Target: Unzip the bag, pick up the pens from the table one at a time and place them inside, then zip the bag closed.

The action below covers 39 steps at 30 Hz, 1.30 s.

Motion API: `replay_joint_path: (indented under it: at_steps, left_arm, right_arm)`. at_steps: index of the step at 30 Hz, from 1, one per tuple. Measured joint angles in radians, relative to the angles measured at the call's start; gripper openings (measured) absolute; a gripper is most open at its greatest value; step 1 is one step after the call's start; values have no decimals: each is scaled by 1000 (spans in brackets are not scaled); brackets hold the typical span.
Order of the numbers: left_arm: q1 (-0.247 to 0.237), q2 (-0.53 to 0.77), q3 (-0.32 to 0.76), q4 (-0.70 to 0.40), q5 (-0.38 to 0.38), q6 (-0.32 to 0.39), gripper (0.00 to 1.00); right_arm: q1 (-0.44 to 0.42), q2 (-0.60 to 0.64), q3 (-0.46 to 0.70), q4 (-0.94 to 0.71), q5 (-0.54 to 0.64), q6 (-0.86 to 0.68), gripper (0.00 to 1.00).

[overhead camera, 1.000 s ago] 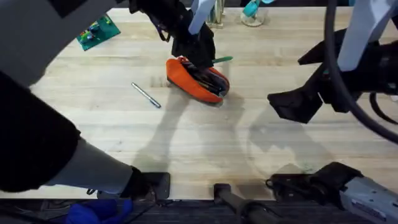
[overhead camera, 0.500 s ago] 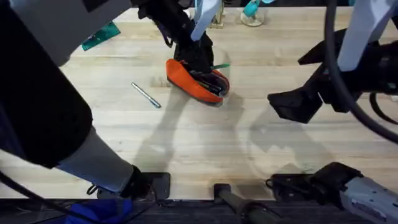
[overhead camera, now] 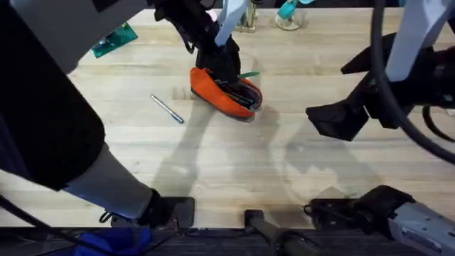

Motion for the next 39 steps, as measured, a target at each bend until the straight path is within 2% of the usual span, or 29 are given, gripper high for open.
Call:
replay_joint_path:
  at_steps: [6, 7, 8, 10, 14, 15, 16, 39]
  left_arm:
    - [0, 0, 0, 0, 0, 0, 42]
    - [0, 0, 0, 0, 0, 0, 50]
    - [0, 0, 0, 0, 0, 3, 106]
    - [0, 0, 0, 0, 0, 5, 274]
    - [0, 0, 0, 0, 0, 7, 868]
    - [0, 0, 0, 0, 0, 4, 960]
    - [0, 0, 0, 0, 0, 4, 985]
    - [0, 0, 10, 4, 0, -4, 993]
  right_arm:
    - [0, 0, 0, 0, 0, 0, 997]
    - [0, 0, 0, 0, 0, 0, 998]
    - [0, 0, 0, 0, 0, 0, 997]
    - [0, 0, 0, 0, 0, 0, 997]
    - [0, 0, 0, 0, 0, 0, 996]
    - [0, 0, 0, 0, 0, 0, 996]
    - [0, 0, 0, 0, 0, 0, 996]
    - [0, 0, 0, 0, 0, 0, 998]
